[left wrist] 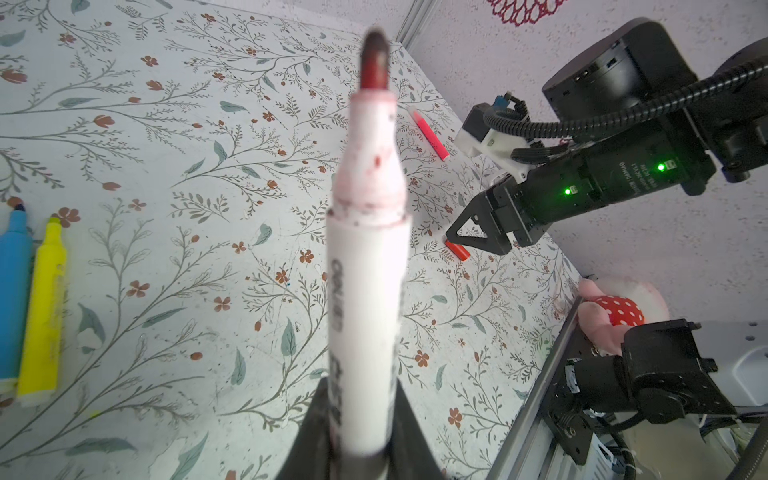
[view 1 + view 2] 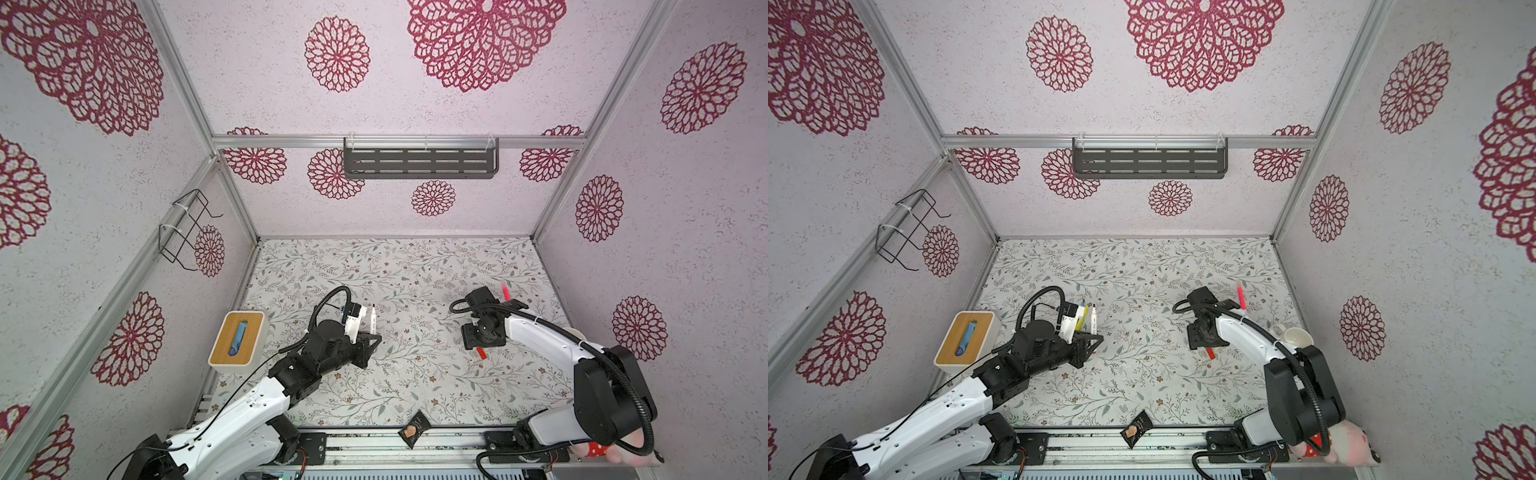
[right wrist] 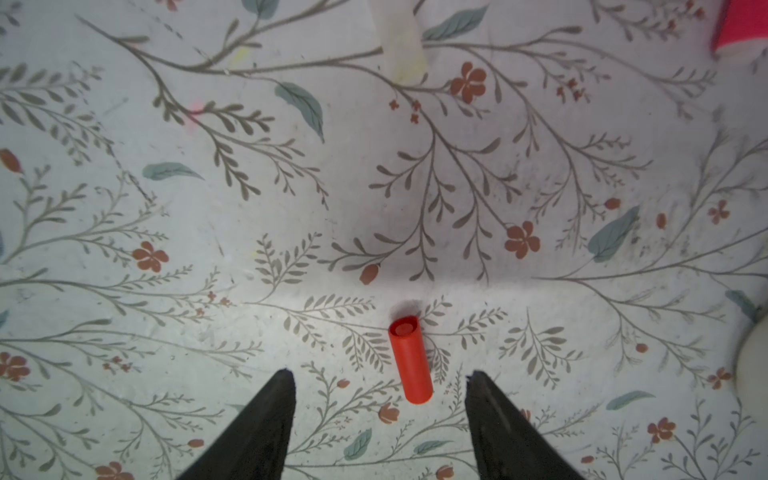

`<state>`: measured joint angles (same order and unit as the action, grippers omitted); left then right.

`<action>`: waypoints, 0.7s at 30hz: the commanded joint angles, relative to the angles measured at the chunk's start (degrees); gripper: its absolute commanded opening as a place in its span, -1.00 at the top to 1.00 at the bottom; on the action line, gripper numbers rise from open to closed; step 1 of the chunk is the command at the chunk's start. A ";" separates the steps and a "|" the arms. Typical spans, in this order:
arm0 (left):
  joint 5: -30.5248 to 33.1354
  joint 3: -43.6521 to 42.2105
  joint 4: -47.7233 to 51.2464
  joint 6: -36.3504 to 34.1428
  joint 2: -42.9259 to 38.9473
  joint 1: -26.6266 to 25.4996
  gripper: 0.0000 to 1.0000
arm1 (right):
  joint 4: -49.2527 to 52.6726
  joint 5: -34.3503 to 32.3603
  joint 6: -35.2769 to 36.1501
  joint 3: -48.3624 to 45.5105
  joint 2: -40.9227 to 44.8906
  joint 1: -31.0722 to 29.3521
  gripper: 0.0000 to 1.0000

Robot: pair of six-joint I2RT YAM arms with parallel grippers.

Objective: Insert the pens into the pen caps
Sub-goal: 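Lower the right gripper and grasp the red cap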

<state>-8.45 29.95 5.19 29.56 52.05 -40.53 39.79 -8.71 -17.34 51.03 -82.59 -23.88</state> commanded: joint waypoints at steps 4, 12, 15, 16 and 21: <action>-0.18 -0.56 -1.68 -0.73 -0.73 0.81 1.00 | 0.02 -0.79 -3.01 -3.09 0.81 0.46 -0.34; -0.44 -0.79 -1.54 -0.56 -1.13 0.98 1.00 | -3.79 0.79 -2.28 -4.98 -2.28 1.49 -0.23; -0.35 -1.13 -1.43 -0.24 -1.67 1.08 1.00 | -4.41 0.88 -1.84 -4.72 -3.29 1.72 -0.22; -0.34 -1.21 -1.41 -0.13 -1.82 1.07 1.00 | -4.61 0.89 -1.73 -4.60 -3.61 1.83 -0.21; 0.01 -1.30 -0.58 -0.15 -2.64 1.07 1.00 | -5.15 1.64 -1.11 -4.41 -4.86 2.02 0.01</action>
<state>-8.45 29.19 5.13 29.61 50.50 -39.94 34.46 -7.49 -18.37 46.00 -86.96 -22.17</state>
